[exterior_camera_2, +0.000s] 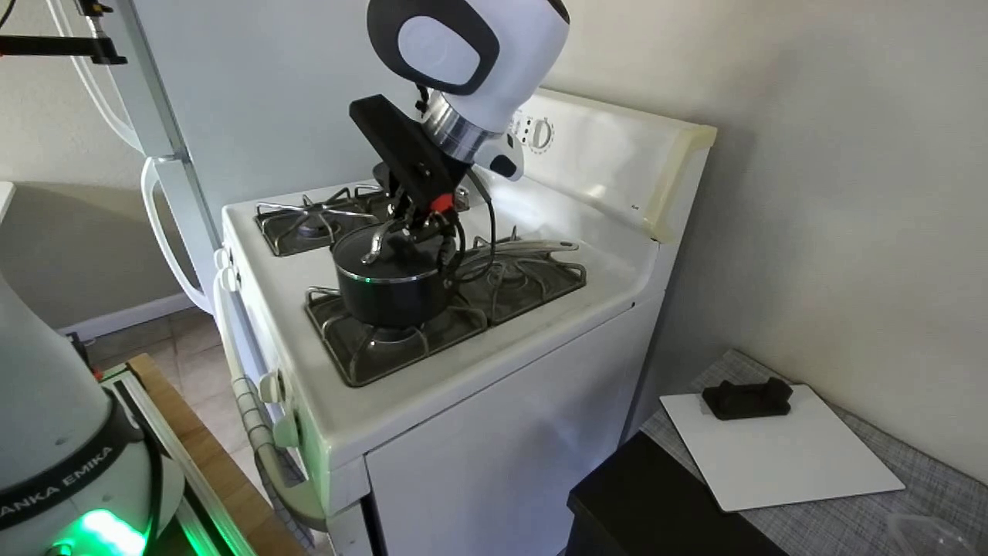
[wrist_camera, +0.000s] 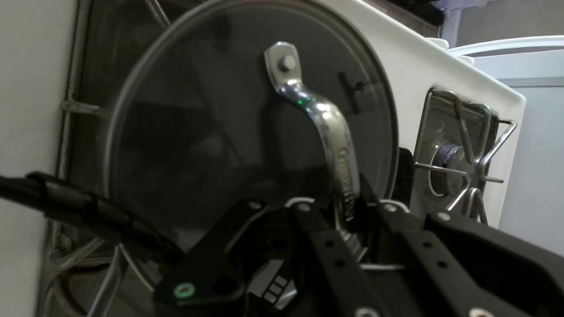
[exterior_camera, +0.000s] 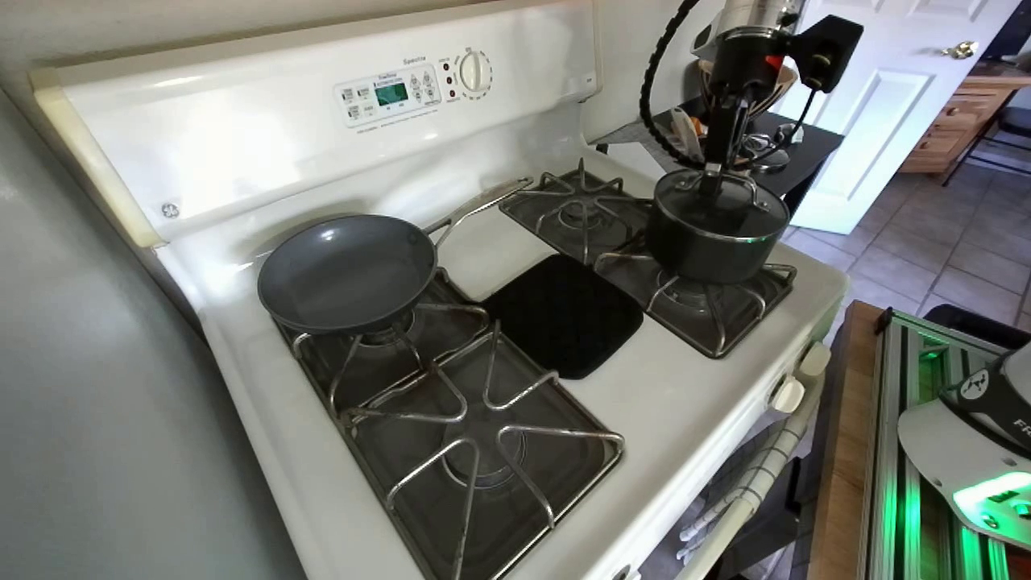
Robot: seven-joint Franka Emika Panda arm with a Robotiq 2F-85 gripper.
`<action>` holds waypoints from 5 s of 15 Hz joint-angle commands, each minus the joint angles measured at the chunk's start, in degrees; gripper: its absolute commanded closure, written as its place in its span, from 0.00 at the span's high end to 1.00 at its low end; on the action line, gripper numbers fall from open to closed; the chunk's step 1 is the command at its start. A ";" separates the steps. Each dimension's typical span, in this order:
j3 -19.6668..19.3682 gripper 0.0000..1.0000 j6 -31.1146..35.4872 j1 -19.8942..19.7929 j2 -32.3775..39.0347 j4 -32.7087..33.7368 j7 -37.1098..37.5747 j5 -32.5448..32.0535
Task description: Remove the glass lid from the pot and put it on the black pot holder on the stove
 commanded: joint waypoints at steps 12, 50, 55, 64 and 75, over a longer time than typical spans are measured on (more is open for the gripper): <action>1.63 0.00 0.00 0.29 0.26 2.05 3.13 -0.94; 15.90 0.00 -5.47 11.79 9.37 17.44 10.57 -4.46; 17.10 0.00 1.12 11.84 14.17 18.02 8.34 -4.97; 19.14 0.00 5.06 11.59 21.72 21.33 8.11 -4.81; 20.45 0.00 7.30 11.62 26.88 23.63 8.77 -8.06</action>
